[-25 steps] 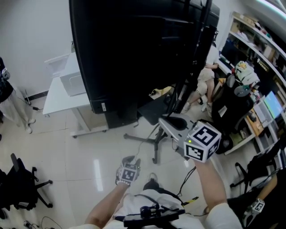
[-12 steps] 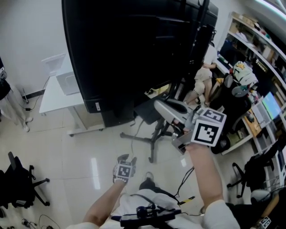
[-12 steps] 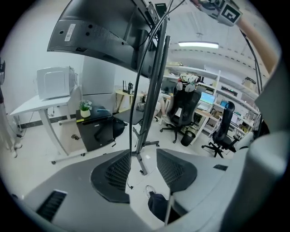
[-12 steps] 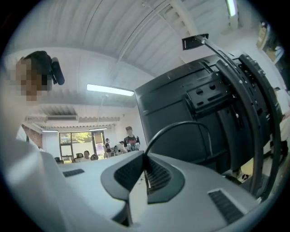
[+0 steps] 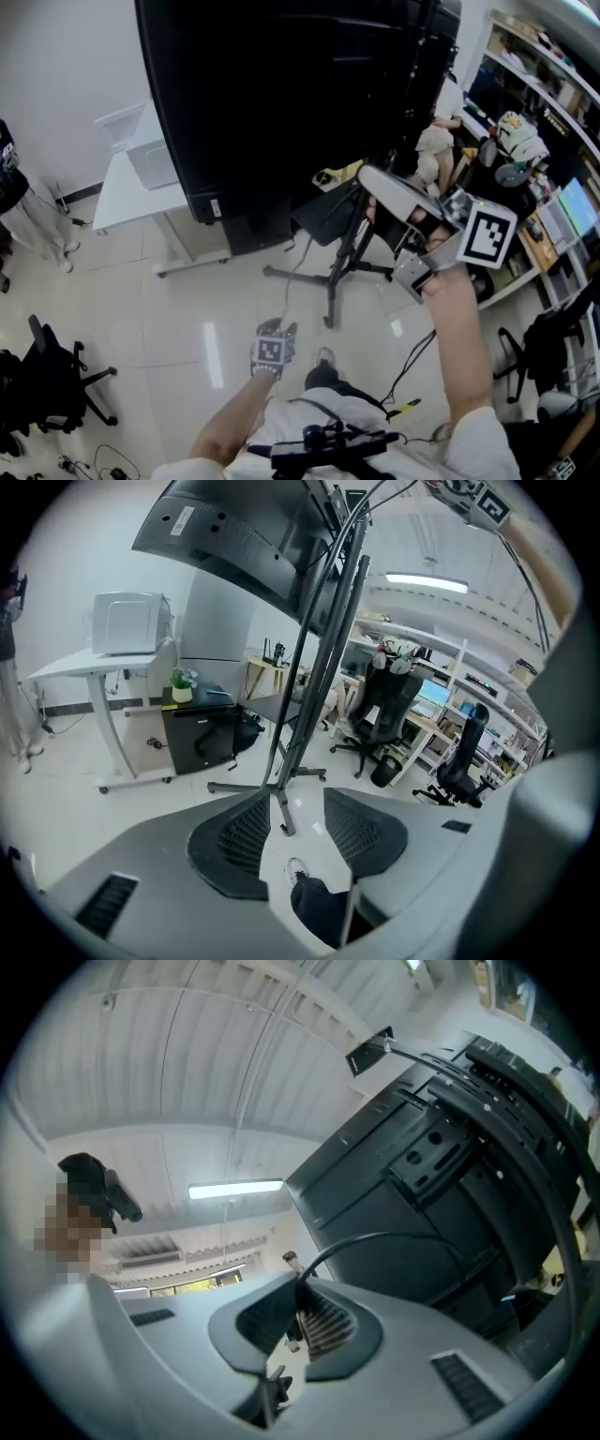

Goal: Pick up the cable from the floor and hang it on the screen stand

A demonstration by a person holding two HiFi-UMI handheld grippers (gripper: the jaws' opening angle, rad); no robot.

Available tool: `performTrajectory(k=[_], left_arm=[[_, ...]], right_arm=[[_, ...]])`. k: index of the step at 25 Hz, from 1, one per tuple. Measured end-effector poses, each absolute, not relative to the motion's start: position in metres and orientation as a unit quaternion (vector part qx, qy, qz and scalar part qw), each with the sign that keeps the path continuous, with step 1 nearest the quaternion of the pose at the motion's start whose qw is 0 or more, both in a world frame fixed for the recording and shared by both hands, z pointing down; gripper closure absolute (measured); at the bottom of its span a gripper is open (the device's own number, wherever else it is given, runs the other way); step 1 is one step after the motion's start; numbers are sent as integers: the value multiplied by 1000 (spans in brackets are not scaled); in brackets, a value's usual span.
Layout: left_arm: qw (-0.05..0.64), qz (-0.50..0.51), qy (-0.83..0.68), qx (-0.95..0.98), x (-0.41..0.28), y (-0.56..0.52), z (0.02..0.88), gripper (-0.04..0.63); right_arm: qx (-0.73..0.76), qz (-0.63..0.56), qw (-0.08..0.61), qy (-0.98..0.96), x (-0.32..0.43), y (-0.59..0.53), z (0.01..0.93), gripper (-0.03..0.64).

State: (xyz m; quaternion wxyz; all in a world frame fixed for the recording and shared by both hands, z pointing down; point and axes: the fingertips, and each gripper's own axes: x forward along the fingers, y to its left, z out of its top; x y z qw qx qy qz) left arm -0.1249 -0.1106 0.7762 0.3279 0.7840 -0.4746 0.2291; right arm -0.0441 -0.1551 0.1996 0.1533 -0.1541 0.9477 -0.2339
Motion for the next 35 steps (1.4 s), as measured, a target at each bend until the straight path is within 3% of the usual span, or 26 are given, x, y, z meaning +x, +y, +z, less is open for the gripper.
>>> performTrajectory(k=[9,24,27,35], left_arm=[[312,239,-498,773,-125,-146,784,413],[309,266,-451,794,-60,-167,812,413],[299,266,-439,804,-40,-176,810,459],[273,269,-455,804,-35,-207,801,466]], right_arm=[[-109,-254,184,943,-40,-154,174,592],[-90,-230,191,950,-24,-165,142,589],[-86,-229,195,950,-13,-172,136,589],[-74,-231,205,948,4,-185,123,588]])
